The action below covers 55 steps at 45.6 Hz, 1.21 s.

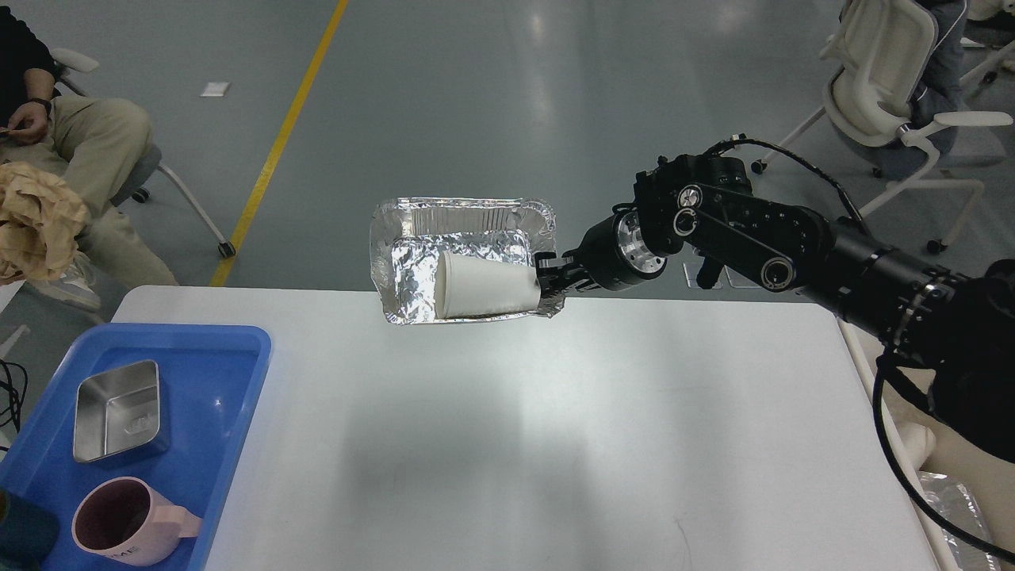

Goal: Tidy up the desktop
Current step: 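Lift the brown paper high with the left gripper, then place the brown paper into the foil container and release it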

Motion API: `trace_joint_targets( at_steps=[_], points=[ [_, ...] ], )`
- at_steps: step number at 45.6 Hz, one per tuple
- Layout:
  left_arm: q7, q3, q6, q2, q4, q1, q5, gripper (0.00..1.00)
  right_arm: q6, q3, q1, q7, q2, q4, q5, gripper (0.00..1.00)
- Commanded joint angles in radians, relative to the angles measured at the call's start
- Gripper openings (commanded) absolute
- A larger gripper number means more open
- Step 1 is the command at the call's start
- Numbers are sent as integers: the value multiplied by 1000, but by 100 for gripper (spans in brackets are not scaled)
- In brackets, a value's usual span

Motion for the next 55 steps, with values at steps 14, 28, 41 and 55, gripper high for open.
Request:
trace_joint_targets(
  at_steps=[14, 28, 41, 55],
  points=[
    [12, -106, -312, -277, 64, -448, 632, 5, 0, 0, 2, 0, 28, -1, -2, 0],
    [15, -90, -488, -612, 74, -667, 910, 5, 0, 0, 9, 0, 28, -1, -2, 0],
    [51, -85, -594, -891, 99, -700, 1037, 7, 0, 9, 12, 0, 27, -1, 0, 0],
    [60, -19, -613, -980, 105, -687, 1060, 9, 0, 18, 21, 0, 16, 11, 0, 0]
  ],
)
